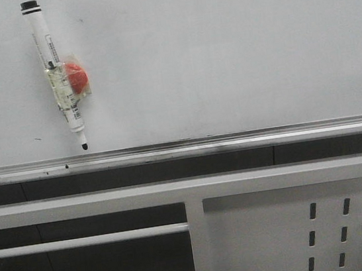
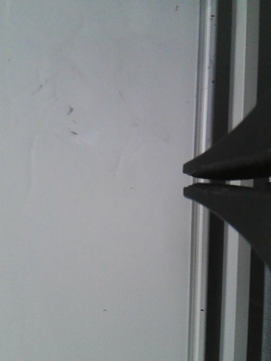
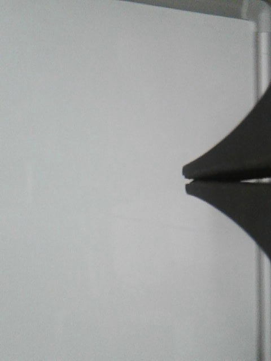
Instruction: Write number 1 on whiteboard
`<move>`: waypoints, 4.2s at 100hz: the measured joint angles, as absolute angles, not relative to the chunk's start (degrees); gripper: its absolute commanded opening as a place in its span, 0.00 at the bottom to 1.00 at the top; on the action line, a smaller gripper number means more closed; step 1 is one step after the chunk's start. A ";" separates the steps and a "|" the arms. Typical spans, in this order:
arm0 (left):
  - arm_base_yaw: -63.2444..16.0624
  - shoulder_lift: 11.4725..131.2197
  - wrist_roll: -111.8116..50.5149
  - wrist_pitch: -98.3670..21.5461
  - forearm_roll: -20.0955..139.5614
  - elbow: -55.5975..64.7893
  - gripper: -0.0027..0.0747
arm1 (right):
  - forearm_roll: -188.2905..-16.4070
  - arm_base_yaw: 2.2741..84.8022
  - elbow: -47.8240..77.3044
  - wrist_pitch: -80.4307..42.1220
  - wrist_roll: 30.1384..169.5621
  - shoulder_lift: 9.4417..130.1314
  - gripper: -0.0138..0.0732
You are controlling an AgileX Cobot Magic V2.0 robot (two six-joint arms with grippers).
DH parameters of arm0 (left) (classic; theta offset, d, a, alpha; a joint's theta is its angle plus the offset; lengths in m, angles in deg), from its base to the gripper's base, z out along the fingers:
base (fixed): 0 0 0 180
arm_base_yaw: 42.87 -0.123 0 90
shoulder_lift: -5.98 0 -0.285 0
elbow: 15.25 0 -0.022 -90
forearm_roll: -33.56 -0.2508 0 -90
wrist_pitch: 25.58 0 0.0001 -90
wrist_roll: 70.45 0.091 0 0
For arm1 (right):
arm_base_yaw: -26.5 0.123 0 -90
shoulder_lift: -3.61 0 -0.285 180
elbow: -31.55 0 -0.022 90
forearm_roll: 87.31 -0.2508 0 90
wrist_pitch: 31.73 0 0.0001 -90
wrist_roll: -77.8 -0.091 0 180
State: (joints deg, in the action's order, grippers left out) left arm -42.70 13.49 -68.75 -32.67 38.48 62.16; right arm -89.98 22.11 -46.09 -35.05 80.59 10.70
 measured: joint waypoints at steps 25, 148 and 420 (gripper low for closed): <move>-42.70 13.49 -68.75 -35.29 43.42 59.66 0.01 | -90.28 22.11 -43.97 -37.83 79.27 10.70 0.08; -35.33 33.76 -46.21 -35.01 71.84 43.15 0.47 | -94.88 24.03 -28.03 -12.19 78.62 17.67 0.08; -14.53 107.27 -95.80 39.49 19.47 45.82 0.47 | -100.17 24.87 -28.03 -4.68 78.62 17.67 0.08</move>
